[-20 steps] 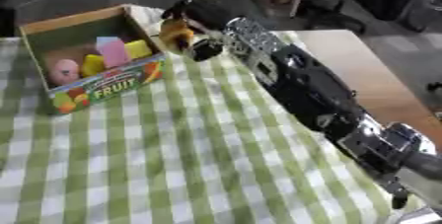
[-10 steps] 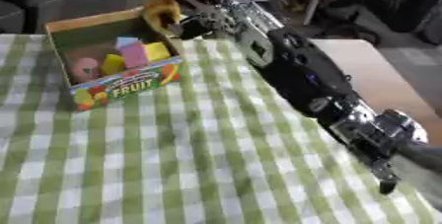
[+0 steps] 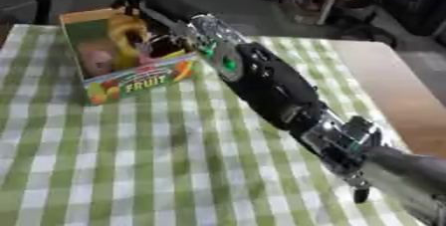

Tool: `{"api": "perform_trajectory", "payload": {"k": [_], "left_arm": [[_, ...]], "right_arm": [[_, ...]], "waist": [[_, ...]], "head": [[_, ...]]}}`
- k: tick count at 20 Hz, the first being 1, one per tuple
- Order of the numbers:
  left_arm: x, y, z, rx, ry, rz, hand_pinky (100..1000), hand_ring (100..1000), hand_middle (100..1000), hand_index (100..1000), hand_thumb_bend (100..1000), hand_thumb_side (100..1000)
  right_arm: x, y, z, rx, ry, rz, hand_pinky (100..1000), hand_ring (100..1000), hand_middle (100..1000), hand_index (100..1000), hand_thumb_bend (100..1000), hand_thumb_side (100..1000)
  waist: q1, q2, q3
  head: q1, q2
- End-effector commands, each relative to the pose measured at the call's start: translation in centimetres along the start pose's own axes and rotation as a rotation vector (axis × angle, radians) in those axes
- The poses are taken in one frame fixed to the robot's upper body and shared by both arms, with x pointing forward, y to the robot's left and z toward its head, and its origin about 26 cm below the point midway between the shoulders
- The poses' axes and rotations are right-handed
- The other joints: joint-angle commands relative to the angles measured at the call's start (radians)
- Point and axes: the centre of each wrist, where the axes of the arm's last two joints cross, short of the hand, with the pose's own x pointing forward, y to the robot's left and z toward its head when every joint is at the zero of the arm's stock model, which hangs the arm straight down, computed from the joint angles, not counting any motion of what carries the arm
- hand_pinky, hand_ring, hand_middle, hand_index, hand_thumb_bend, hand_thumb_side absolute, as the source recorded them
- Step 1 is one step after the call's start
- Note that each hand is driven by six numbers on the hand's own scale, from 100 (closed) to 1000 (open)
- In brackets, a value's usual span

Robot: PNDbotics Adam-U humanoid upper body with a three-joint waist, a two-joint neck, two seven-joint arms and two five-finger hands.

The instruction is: Pick up objects on the table and place them in the box.

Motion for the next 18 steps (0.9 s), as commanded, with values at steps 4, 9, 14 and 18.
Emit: {"api": "perform_trajectory", "payload": {"k": [4,9,14,18], "left_arm": [[0.9,0.1,-0.3,-0.01,-0.037,-0.004,605,636,552,801,100,734],[0.8,0.1,-0.3,-0.003,-0.033,-0.005,605,636,551,800,100,733],[0.6,0.4,0.0,0.016,-0.02,-0.012,604,635,550,800,100,735],[0.2,0.8,0.6,0.05,0.006,-0.028,603,635,549,799,100,739]], "right_arm": [[1.1,-0.9,-0.9,0.013,-0.021,0.11,871,894,1000,1000,100,371],[1.3,-0.8,-0.8,-0.017,0.023,0.167,868,898,1000,1000,100,322],[1.8,-1.6,-0.2,-0.086,0.014,0.17,848,866,1000,1000,100,100],[3.1,-3.1,1.3,-0.14,-0.058,0.052,824,793,921,990,100,100]], "waist": [[0.003,-0.014,-0.004],[0.004,-0.014,-0.014],[0.011,-0.012,-0.04],[0.016,-0.014,-0.084]], "head": [[0.003,-0.013],[0.004,-0.01],[0.014,-0.007],[0.056,-0.002]]}}
